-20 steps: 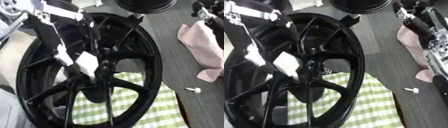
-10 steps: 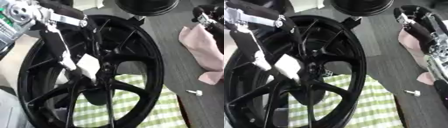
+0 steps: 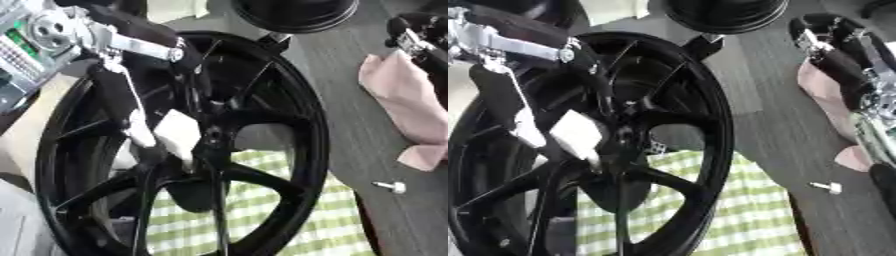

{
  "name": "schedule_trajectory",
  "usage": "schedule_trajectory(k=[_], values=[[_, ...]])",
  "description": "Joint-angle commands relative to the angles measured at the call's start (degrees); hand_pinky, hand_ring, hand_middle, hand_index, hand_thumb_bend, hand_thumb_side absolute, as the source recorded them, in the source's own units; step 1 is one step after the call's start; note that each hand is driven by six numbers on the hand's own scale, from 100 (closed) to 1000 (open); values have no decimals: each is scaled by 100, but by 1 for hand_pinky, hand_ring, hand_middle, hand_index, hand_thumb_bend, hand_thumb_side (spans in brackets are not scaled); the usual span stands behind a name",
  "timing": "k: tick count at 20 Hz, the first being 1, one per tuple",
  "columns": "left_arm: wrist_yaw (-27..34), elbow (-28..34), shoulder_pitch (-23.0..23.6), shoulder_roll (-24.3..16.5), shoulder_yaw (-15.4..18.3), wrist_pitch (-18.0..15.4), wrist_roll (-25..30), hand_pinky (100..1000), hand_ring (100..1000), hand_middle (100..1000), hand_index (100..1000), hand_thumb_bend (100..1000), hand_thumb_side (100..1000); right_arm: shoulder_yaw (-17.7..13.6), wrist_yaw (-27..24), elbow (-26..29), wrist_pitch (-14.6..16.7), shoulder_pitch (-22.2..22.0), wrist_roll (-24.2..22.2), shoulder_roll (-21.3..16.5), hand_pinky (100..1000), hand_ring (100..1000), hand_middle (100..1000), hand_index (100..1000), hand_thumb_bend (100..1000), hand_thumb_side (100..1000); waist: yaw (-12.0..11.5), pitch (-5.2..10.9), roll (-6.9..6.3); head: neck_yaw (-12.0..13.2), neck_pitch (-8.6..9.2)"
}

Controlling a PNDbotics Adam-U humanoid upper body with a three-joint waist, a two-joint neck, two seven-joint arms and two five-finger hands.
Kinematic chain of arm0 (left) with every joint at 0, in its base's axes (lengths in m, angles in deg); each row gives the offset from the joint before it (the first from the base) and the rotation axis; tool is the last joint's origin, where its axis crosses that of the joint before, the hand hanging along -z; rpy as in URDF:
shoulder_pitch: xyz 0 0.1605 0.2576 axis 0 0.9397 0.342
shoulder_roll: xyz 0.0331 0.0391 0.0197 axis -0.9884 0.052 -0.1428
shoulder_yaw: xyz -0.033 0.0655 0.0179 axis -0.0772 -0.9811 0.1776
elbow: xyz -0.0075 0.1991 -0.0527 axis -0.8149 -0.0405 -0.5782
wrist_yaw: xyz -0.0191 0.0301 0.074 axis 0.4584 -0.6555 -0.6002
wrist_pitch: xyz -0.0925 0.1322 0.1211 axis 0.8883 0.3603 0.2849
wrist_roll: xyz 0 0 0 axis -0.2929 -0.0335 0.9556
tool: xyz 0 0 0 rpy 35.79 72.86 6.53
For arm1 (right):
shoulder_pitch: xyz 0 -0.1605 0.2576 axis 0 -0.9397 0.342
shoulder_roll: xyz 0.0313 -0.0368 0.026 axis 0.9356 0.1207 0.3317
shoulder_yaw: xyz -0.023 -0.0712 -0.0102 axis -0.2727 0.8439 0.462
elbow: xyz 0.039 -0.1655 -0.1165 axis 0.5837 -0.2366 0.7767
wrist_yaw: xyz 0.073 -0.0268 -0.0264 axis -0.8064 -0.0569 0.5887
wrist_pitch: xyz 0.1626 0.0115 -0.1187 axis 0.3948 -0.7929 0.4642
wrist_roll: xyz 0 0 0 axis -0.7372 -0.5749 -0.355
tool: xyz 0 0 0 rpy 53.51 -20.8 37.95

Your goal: Pull the pin out of the wheel hub.

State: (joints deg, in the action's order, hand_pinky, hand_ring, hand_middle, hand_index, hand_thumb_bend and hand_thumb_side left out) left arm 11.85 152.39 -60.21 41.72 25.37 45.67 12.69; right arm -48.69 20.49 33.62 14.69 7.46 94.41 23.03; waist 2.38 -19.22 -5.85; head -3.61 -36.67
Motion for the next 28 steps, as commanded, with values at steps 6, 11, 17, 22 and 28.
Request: schedule_trajectory(k=[6, 11, 17, 22, 28], values=[[-13, 11, -145, -13, -5, -31, -3, 819, 778, 679, 791, 613, 210, -89, -58, 52, 26, 34, 25, -78, 949, 728, 671, 778, 353, 452, 8, 94, 57, 42, 86], [181, -45, -118, 17, 13, 52, -3, 786, 740, 622, 735, 586, 184, -111, -70, 49, 31, 34, 49, -71, 950, 728, 671, 778, 349, 453, 9, 93, 57, 65, 78], [444, -44, -81, 11, -1, 161, -4, 743, 665, 518, 582, 505, 107, -136, -97, 57, 41, 44, 83, -74, 950, 729, 671, 779, 346, 456, 14, 93, 61, 64, 65], [627, 44, -16, -36, 128, 271, -173, 721, 630, 465, 438, 471, 100, -146, -103, 53, 40, 34, 95, -75, 951, 729, 671, 779, 344, 457, 8, 88, 69, 63, 64], [689, 513, 165, -255, 589, 313, -607, 720, 623, 451, 354, 475, 100, -163, -110, 58, 47, 24, 108, -88, 952, 729, 671, 779, 341, 458, -11, 92, 79, 43, 49]])
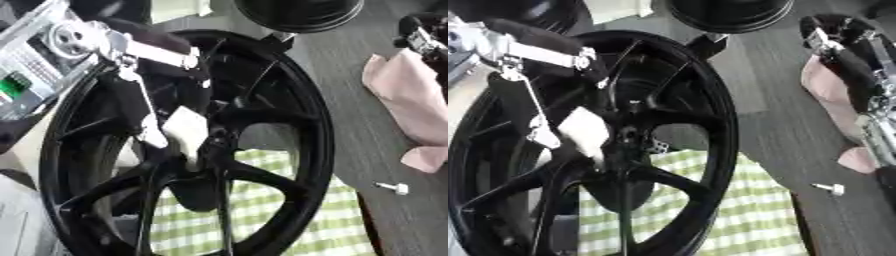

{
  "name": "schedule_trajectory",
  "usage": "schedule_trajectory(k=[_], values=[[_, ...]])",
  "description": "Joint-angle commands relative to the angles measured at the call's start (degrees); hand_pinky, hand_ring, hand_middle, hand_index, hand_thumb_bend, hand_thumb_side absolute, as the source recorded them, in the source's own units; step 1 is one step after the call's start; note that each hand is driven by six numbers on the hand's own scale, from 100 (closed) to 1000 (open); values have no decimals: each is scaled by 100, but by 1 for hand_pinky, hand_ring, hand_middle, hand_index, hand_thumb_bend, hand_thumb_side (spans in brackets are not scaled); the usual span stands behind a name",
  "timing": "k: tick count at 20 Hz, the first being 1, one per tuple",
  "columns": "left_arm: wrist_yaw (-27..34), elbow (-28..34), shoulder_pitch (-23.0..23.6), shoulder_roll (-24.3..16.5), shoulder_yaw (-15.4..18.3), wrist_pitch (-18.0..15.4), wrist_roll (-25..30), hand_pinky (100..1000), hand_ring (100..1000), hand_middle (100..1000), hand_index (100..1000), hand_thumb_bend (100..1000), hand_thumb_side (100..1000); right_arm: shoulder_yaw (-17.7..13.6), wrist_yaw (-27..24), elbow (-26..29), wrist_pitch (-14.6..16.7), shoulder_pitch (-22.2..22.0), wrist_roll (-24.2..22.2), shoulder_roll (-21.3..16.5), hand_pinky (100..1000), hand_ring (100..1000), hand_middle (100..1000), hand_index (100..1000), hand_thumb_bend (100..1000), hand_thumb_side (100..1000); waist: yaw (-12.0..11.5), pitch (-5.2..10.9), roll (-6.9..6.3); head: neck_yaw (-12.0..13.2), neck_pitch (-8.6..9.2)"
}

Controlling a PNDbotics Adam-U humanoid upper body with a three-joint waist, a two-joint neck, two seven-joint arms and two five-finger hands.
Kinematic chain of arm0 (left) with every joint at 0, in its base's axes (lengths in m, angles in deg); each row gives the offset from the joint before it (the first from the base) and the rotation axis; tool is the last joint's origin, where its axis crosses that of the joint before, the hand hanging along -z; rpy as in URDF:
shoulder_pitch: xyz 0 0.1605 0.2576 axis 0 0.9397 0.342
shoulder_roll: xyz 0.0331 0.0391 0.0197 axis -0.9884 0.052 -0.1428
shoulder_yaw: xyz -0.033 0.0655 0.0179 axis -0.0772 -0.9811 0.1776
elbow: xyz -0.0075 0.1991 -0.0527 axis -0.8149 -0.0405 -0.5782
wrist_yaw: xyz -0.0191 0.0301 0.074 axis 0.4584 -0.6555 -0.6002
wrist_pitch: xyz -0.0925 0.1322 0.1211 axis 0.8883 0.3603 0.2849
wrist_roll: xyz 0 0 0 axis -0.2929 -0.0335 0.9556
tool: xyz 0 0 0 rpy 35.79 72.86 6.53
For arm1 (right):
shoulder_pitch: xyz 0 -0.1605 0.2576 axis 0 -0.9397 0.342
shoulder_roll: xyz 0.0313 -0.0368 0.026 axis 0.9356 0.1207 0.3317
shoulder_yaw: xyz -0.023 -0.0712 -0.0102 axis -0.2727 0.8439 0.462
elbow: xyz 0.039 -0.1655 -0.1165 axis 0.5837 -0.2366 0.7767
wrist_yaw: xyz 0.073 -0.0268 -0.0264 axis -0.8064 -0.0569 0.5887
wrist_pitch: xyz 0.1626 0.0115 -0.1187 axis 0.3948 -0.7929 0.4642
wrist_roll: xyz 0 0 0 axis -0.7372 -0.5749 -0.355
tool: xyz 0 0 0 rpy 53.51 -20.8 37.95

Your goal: Pull the pin out of the wheel hub.

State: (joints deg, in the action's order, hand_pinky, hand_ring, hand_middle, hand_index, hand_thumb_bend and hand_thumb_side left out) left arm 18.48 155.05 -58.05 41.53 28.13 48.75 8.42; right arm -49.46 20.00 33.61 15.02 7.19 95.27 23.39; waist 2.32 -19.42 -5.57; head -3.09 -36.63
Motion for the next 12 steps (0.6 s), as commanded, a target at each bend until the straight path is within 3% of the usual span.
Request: schedule_trajectory(k=[1, 6, 9, 12], values=[[26, 342, -15, -269, 426, 6, -261, 720, 623, 450, 353, 476, 100, -90, -64, 60, 15, 51, 25, -122, 952, 729, 671, 779, 341, 458, -8, 113, 53, -9, 45], [38, 680, 156, -371, 1201, 65, -931, 704, 609, 433, 329, 523, 100, -112, -74, 68, 23, 38, 45, -127, 952, 729, 671, 779, 339, 458, -35, 125, 82, -21, 36], [111, 631, 255, -427, 1735, 122, -1495, 700, 607, 431, 329, 543, 100, -128, -85, 73, 28, 20, 61, -133, 952, 729, 671, 779, 339, 457, -62, 145, 97, -41, 14], [73, 444, 456, -733, 2227, 136, -2000, 701, 608, 432, 330, 550, 100, -151, -94, 84, 39, -16, 78, -163, 952, 729, 671, 779, 339, 457, -126, 167, 112, -76, -51]])
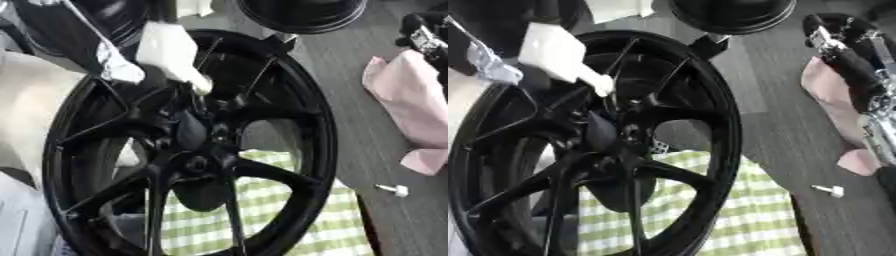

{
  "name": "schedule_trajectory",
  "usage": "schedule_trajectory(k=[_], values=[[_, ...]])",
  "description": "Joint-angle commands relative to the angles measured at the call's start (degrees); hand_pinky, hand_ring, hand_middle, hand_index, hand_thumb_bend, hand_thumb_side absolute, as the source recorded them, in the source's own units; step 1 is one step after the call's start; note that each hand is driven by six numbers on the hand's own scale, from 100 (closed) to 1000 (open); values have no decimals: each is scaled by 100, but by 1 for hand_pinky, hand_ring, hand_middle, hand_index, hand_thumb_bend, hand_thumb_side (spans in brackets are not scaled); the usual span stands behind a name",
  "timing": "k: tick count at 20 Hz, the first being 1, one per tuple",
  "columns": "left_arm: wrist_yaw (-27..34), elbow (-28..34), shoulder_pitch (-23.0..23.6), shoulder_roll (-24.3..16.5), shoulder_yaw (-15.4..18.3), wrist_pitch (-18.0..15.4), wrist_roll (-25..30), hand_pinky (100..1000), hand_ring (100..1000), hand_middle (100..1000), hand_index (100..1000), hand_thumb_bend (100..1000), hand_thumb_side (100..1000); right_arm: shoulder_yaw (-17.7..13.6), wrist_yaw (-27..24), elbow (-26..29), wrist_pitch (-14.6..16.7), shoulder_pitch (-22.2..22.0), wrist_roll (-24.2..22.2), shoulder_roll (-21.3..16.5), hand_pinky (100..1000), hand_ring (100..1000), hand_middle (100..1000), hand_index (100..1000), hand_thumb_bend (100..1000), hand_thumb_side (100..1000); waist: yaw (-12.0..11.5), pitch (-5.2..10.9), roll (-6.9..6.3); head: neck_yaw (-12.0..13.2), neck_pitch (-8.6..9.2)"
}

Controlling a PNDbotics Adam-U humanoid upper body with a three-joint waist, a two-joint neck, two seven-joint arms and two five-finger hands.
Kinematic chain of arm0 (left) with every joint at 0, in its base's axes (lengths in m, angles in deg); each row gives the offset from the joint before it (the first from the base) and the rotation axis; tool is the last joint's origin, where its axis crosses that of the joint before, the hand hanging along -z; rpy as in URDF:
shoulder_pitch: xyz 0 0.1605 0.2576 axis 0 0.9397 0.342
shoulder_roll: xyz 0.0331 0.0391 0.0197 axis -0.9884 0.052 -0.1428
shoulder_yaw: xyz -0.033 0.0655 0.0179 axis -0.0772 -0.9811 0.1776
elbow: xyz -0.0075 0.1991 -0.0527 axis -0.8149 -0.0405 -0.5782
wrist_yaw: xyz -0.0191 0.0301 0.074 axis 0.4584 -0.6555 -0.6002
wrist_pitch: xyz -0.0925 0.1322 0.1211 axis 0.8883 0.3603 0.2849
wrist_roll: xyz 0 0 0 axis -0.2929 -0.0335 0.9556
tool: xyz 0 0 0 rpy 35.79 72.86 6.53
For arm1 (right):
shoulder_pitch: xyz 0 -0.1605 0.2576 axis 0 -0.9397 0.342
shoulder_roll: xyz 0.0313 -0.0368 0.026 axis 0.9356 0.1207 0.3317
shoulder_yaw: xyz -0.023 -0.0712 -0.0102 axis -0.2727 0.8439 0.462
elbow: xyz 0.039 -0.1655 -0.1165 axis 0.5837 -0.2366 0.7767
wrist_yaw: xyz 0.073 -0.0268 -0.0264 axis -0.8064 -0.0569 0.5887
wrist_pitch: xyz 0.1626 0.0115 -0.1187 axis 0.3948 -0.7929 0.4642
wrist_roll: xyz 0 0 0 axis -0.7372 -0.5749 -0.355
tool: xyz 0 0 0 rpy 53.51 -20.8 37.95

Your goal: Pull the pin out of the wheel hub.

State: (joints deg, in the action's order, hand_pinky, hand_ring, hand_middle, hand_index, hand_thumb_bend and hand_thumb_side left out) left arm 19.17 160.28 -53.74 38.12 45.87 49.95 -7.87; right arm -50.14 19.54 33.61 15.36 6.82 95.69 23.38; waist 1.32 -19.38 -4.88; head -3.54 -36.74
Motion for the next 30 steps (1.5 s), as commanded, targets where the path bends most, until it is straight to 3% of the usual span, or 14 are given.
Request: schedule_trajectory(k=[1, 6, 10, 14, 18, 21, 23, 24, 25, 30], values=[[-18, -160, 158, -578, 605, 18, -515, 702, 609, 433, 331, 550, 100, -99, -48, 86, 10, 7, 49, -181, 952, 729, 671, 779, 339, 456, -53, 165, 46, -38, -66], [-49, -178, 1366, -1698, 1367, 60, -1295, 708, 613, 443, 344, 539, 100, -196, -39, 123, 54, -41, 138, -302, 951, 729, 671, 778, 339, 455, -157, 91, 66, -106, -109], [-43, -92, 2622, -2176, 2085, 222, -2037, 701, 610, 442, 347, 544, 100, -277, -52, 164, 88, -66, 217, -331, 950, 729, 670, 778, 335, 456, -192, 13, 112, -99, -55], [128, -250, 3626, -2100, 2711, 321, -2676, 688, 604, 438, 354, 547, 100, -359, -61, 178, 113, -125, 301, -364, 950, 729, 670, 778, 335, 456, -270, -44, 180, -96, -9], [221, -495, 4215, -1855, 3093, 363, -3092, 680, 603, 446, 381, 519, 100, -413, -74, 190, 137, -150, 358, -371, 950, 729, 670, 778, 334, 455, -329, -56, 230, -100, 9], [327, -733, 4461, -1628, 3258, 349, -3225, 688, 619, 476, 445, 607, 100, -433, -92, 199, 147, -150, 380, -360, 950, 729, 670, 778, 333, 455, -338, -48, 262, -84, 13], [435, -886, 4594, -1513, 3296, 305, -3086, 742, 718, 611, 710, 755, 281, -440, -104, 199, 150, -151, 389, -355, 949, 729, 670, 778, 333, 454, -333, -40, 282, -71, 9], [466, -942, 4650, -1475, 3313, 277, -2942, 758, 752, 658, 774, 826, 361, -443, -108, 200, 153, -151, 391, -353, 949, 729, 670, 778, 333, 454, -328, -33, 290, -57, 9], [461, -982, 4697, -1439, 3345, 238, -2827, 767, 777, 699, 816, 897, 429, -446, -114, 200, 155, -155, 394, -351, 949, 729, 670, 778, 332, 454, -324, -23, 301, -45, 4], [415, -1132, 4814, -1344, 3489, 150, -2717, 769, 786, 714, 840, 910, 480, -459, -130, 197, 164, -180, 406, -355, 949, 729, 670, 779, 329, 456, -326, 16, 332, -60, -10]])
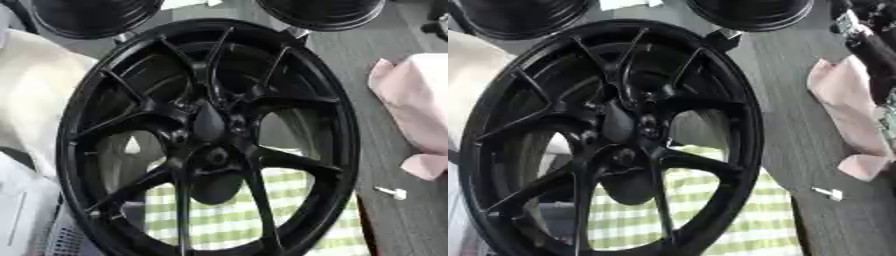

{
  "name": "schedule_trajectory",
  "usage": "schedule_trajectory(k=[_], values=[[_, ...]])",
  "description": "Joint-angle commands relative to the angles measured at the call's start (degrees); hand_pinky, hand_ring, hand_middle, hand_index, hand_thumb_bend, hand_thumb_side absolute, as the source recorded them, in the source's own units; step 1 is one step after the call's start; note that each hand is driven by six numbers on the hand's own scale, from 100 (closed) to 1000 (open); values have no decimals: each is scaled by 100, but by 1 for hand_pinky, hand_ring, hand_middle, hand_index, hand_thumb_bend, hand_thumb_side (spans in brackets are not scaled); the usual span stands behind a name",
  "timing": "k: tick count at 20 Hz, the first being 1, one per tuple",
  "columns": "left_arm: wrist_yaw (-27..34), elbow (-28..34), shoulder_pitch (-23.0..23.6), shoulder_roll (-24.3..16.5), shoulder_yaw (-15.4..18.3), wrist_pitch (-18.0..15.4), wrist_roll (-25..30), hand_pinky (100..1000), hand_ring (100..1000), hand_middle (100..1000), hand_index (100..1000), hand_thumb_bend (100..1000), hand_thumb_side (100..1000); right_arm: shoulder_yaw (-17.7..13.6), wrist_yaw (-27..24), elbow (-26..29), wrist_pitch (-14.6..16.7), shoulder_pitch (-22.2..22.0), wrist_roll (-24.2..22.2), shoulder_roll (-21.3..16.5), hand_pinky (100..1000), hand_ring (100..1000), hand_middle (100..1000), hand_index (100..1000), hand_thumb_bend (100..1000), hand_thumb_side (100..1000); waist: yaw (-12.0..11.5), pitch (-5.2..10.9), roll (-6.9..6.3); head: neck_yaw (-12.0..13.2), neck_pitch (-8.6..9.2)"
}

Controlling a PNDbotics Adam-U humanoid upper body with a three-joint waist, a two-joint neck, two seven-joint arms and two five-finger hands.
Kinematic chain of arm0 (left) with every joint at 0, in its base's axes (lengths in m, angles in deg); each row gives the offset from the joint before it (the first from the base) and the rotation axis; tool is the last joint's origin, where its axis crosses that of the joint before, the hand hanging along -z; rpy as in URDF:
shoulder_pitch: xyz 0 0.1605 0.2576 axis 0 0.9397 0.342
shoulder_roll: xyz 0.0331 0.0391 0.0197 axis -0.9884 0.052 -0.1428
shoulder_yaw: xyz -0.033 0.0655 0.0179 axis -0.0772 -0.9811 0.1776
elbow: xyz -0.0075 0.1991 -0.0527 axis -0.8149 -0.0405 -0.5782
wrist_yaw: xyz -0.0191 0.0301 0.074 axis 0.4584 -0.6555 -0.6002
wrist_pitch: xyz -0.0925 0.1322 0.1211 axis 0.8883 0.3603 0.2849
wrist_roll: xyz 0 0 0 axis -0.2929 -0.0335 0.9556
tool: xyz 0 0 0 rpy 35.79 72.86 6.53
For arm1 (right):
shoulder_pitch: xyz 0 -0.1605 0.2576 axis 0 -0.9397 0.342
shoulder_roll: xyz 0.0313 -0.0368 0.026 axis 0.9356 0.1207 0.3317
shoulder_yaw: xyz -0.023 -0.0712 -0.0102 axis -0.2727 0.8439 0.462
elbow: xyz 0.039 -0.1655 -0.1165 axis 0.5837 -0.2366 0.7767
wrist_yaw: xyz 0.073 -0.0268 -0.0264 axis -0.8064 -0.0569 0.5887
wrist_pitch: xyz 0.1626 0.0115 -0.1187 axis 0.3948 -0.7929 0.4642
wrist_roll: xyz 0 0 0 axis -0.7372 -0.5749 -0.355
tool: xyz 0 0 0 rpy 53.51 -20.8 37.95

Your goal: Pull the pin out of the wheel hub.

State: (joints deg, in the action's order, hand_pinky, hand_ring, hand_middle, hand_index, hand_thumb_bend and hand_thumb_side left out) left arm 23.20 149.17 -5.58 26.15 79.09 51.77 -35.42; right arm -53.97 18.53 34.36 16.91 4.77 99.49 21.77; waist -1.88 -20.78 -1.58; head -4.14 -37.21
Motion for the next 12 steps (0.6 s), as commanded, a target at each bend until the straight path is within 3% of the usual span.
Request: schedule_trajectory(k=[1, 4, 8, 12], values=[[34, -25, -4, -133, 194, -27, -4, 753, 767, 687, 809, 876, 482, -81, -32, 122, 12, 21, 30, -195, 949, 729, 670, 779, 329, 456, -12, 163, 6, -4, 34], [384, 118, -107, 6, 300, 71, -575, 727, 740, 651, 787, 848, 490, -91, -37, 138, 26, 22, 39, -212, 948, 729, 670, 778, 329, 454, -31, 180, 19, -7, 18], [1549, 327, -364, 464, 356, 305, -2119, 700, 723, 630, 783, 770, 453, -67, -55, 126, 13, 60, 18, -178, 948, 729, 669, 779, 328, 455, -17, 209, 40, -10, 25], [2569, 778, -417, 1037, 189, -19, -2953, 696, 724, 620, 780, 749, 460, -68, -62, 135, 24, 98, 14, -146, 948, 729, 669, 779, 325, 454, 21, 205, 59, 17, 68]])
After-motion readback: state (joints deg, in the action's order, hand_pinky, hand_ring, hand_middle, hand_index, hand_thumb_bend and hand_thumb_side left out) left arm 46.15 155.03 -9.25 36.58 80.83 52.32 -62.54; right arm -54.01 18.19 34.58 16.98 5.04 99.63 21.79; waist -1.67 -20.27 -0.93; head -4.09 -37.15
